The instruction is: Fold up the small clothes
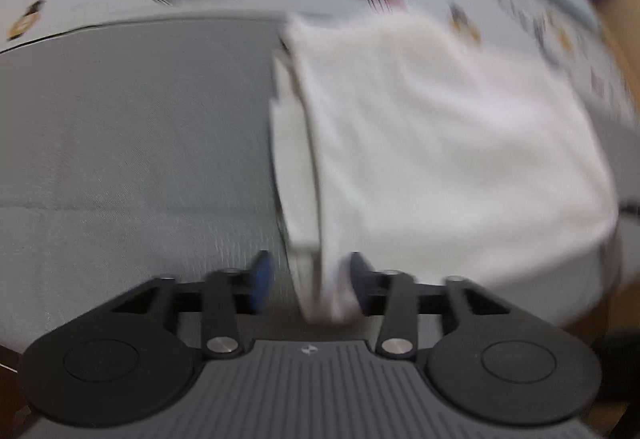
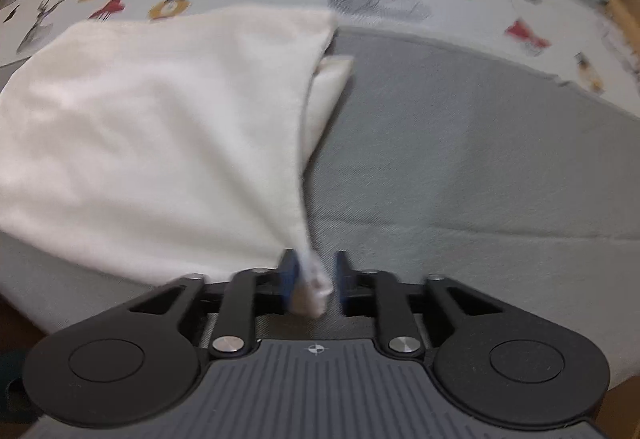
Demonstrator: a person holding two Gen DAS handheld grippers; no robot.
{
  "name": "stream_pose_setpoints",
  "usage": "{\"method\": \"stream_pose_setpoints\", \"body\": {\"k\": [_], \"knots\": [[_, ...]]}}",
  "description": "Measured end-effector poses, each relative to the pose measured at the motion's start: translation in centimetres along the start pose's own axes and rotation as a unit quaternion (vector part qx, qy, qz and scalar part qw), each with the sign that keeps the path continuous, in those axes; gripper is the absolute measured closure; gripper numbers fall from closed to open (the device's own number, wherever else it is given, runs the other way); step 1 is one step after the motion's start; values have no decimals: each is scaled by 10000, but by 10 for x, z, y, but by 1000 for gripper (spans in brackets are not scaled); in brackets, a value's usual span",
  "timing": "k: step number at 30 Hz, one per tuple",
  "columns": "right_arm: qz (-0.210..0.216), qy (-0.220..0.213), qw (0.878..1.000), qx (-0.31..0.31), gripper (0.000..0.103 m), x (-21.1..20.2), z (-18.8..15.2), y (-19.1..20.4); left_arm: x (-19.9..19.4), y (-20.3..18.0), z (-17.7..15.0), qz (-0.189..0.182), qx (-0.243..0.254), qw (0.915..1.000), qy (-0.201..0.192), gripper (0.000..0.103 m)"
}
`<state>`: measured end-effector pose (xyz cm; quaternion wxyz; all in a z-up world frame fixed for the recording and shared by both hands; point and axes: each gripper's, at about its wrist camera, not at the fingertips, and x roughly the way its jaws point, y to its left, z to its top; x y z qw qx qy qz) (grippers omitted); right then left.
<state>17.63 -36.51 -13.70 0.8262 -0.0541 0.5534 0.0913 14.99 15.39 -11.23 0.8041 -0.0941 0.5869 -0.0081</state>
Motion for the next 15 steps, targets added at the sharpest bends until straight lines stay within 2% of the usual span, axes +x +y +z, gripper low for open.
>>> {"method": "stream_pose_setpoints", "body": {"k": [2, 4, 7, 9, 11, 13, 15], "knots": [[-258, -416, 9988, 1, 75, -14, 3, -3, -4, 12, 9, -274, -467, 9983, -212, 48], [-254, -909, 9955, 114, 75, -36, 9, -10, -2, 21, 13, -537, -866, 9940, -401, 41], [-145, -1710, 9843, 407, 73, -74, 11, -19, 13, 22, 15, -680, -1155, 9904, -330, 40], [-148, -2064, 9766, 589, 71, -91, 10, -25, 24, 24, 20, -638, -1187, 9906, -254, 40], [-145, -2252, 9701, 896, 70, -98, 5, -31, 34, 25, 24, -641, -1276, 9895, -212, 40], [-93, -2110, 9690, 1281, 70, -97, 2, -34, 45, 30, 26, -758, -1464, 9862, -182, 40], [-60, -2142, 9649, 1515, 70, -99, 3, -35, 57, 35, 27, -809, -1729, 9816, -58, 40]]}}
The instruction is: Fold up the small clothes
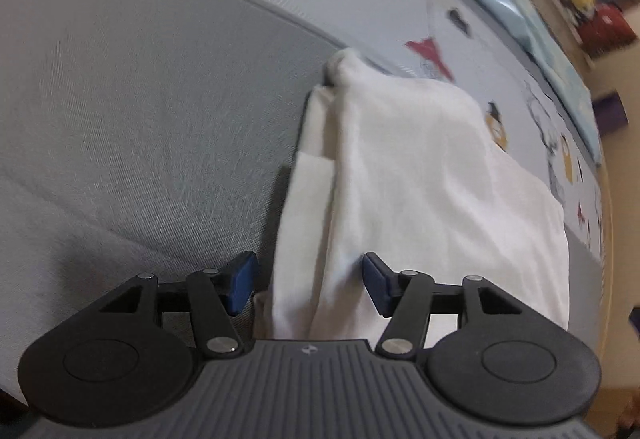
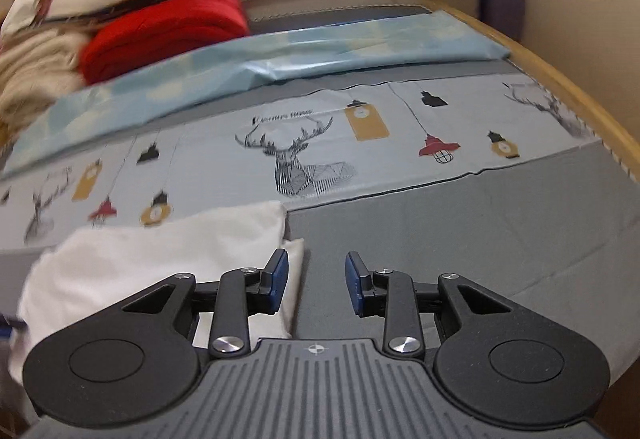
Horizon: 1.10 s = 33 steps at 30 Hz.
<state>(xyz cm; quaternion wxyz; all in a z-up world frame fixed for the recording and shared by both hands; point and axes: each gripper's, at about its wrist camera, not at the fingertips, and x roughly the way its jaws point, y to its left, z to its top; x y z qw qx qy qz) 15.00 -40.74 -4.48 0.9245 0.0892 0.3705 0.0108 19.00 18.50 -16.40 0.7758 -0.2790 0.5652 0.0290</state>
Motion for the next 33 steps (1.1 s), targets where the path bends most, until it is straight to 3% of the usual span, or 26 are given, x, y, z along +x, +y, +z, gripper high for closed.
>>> {"method": "stream_pose_setpoints", "body": {"k": [4, 6, 7, 13, 16, 18, 20, 26, 30, 33], "knots": [[-299, 258, 9991, -136, 70, 20, -1, 13, 9, -8, 7, -39, 107, 9998, -138, 43], [-473, 463, 9973, -325, 70, 32, -4, 22, 12, -12, 8, 46, 261, 9995, -145, 76], [-541, 531, 9963, -409, 70, 37, -5, 26, 12, -12, 7, -8, 267, 9996, -108, 81], [-738, 599, 9944, -455, 70, 47, -5, 45, 2, -22, 5, 149, 719, 9972, -165, 89], [-740, 604, 9947, -374, 70, 50, -5, 56, -13, -28, 4, 758, 1011, 9906, -526, 89], [-721, 592, 9951, -342, 70, 52, -5, 64, -21, -29, 0, 1526, 1233, 9780, -712, 90], [-679, 610, 9952, -342, 70, 54, -6, 73, -23, -29, -2, 1890, 1353, 9702, -678, 90], [-522, 577, 9956, -513, 70, 55, -7, 95, -45, -46, -4, 1682, 1373, 9722, -876, 90], [-464, 548, 9959, -552, 70, 53, -7, 93, -55, -78, -6, 832, 1300, 9836, -937, 91], [-463, 503, 9965, -473, 70, 50, -6, 86, -59, -109, -15, 289, 1341, 9858, -966, 91]]}}
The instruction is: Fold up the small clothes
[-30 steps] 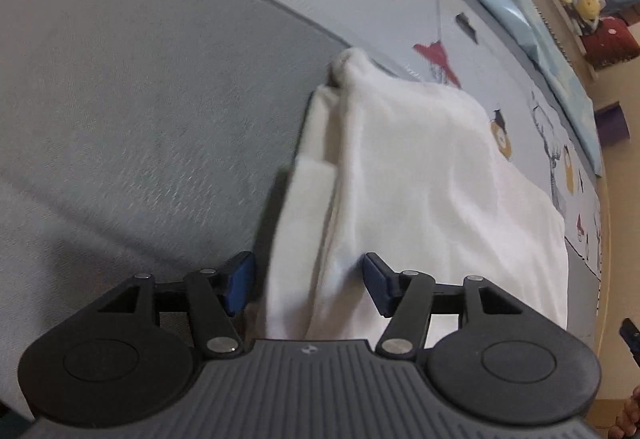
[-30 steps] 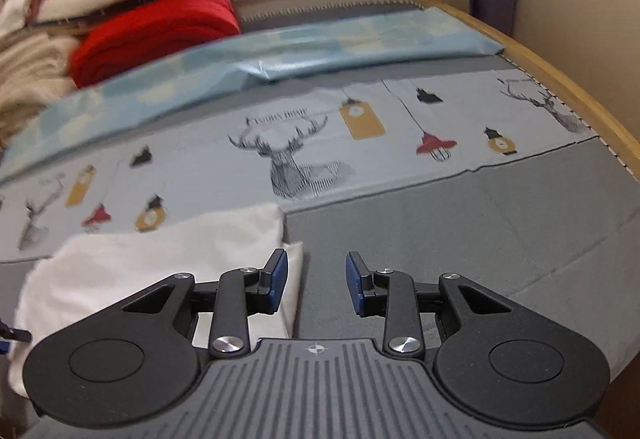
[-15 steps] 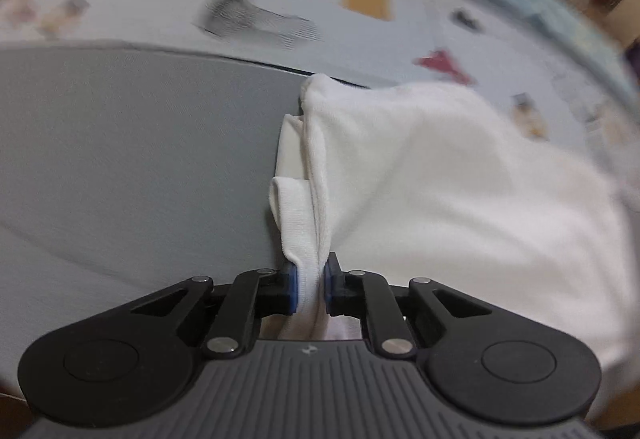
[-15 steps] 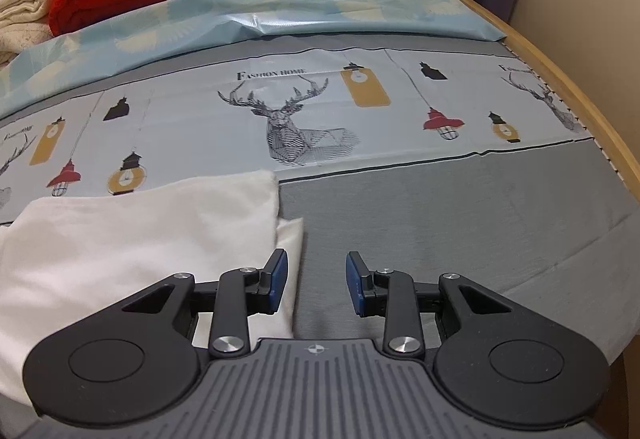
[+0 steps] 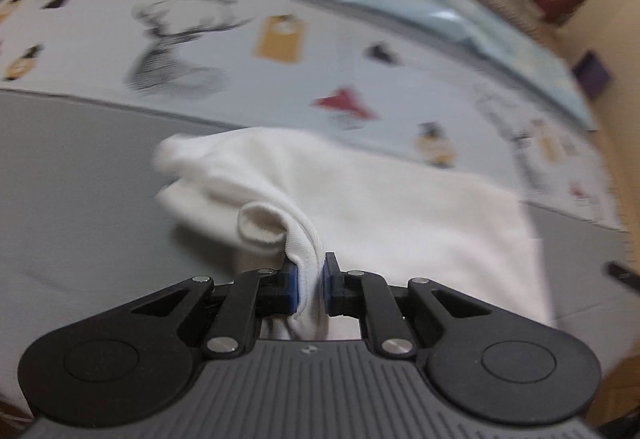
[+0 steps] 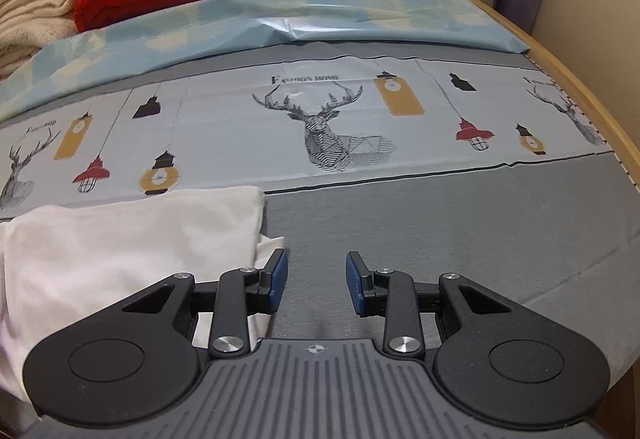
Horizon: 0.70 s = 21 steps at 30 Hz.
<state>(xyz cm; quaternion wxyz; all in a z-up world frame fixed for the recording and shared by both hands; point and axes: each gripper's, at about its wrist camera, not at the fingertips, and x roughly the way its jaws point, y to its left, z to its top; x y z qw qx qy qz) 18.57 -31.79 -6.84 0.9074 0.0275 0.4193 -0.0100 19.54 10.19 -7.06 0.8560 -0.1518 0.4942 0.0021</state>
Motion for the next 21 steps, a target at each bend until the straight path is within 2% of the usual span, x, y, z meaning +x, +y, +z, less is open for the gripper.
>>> {"method": "stream_pose_setpoints", "body": {"k": [6, 10, 14, 16, 17, 19, 21], "knots": [[20, -55, 10000, 63, 70, -5, -3, -18, 8, -91, -11, -923, 177, 9956, 57, 91], [-21, -33, 10000, -3, 70, -5, -6, -26, 20, -156, -26, -1358, 465, 9896, 99, 91], [-90, 25, 9999, -110, 70, -4, -10, -31, 35, -197, -37, -1786, 569, 9818, 319, 85], [-143, 38, 9998, -128, 70, -3, -11, -33, 36, -204, -36, -2240, 544, 9720, 456, 73], [-173, 49, 9998, -117, 70, -3, -11, -34, 31, -203, -32, -2303, 564, 9709, 326, 70], [-207, 63, 9998, -38, 70, -2, -11, -38, 20, -189, -21, -2076, 532, 9768, -49, 70], [-171, 36, 9998, 62, 70, -3, -11, -41, 16, -165, -10, -1917, 202, 9811, -166, 71]]}}
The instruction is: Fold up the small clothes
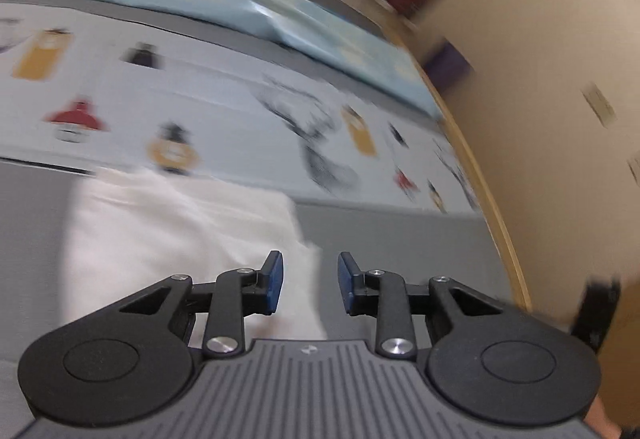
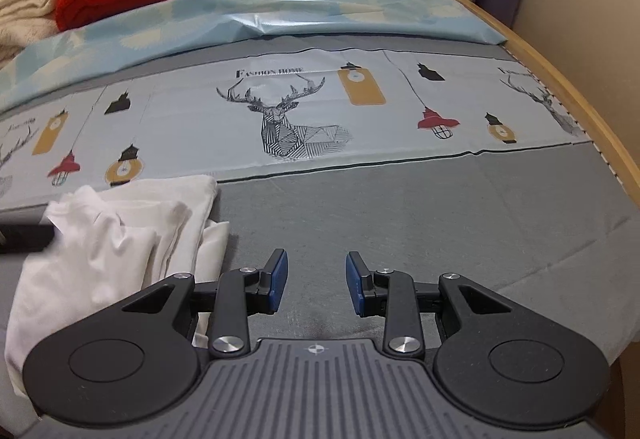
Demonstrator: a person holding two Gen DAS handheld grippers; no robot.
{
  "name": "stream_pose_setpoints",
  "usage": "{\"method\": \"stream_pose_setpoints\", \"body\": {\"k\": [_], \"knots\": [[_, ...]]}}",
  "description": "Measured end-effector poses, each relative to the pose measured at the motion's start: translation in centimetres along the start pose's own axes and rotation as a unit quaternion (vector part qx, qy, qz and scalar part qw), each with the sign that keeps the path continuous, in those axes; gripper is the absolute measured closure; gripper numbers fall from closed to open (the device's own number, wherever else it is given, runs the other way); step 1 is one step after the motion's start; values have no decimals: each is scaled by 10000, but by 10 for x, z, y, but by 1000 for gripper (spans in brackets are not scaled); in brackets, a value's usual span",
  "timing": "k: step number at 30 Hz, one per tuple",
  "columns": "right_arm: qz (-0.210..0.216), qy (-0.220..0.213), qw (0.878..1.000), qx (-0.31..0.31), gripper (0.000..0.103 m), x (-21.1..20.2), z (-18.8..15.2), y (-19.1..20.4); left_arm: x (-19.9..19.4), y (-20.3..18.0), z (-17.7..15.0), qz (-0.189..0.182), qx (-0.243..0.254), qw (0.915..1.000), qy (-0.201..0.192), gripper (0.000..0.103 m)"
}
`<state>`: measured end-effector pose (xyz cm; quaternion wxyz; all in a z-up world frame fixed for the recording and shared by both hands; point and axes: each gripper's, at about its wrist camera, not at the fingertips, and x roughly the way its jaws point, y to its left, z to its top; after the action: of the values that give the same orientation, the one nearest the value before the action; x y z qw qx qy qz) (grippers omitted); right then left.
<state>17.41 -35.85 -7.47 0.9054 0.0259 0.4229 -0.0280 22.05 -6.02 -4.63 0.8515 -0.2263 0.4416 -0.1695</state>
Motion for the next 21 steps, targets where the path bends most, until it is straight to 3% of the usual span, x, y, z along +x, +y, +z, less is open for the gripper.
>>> {"method": "stream_pose_setpoints", "body": {"k": [2, 5, 9, 12, 16, 18, 21], "knots": [[112, -32, 9999, 67, 70, -1, 0, -1, -15, 28, 4, 219, -379, 9990, -118, 72], [448, 6, 9989, 116, 70, -1, 0, 4, -36, 51, 2, 750, -400, 9961, -239, 72], [1453, 446, 9876, 379, 66, 10, -2, 22, -55, 49, -13, 1463, 186, 9890, -130, 72], [2029, 846, 9731, 689, 53, 24, -8, 40, -72, 43, -24, 1689, 631, 9835, -169, 67], [1991, 1386, 9663, 859, 51, 54, -26, 62, -89, 49, -46, 1719, 423, 9835, -371, 60], [1856, 1539, 9671, 816, 51, 66, -31, 70, -81, 56, -54, 1898, 198, 9816, -76, 61], [1735, 1617, 9695, 611, 50, 74, -33, 80, -82, 53, -52, 1848, 315, 9822, -151, 60]]}}
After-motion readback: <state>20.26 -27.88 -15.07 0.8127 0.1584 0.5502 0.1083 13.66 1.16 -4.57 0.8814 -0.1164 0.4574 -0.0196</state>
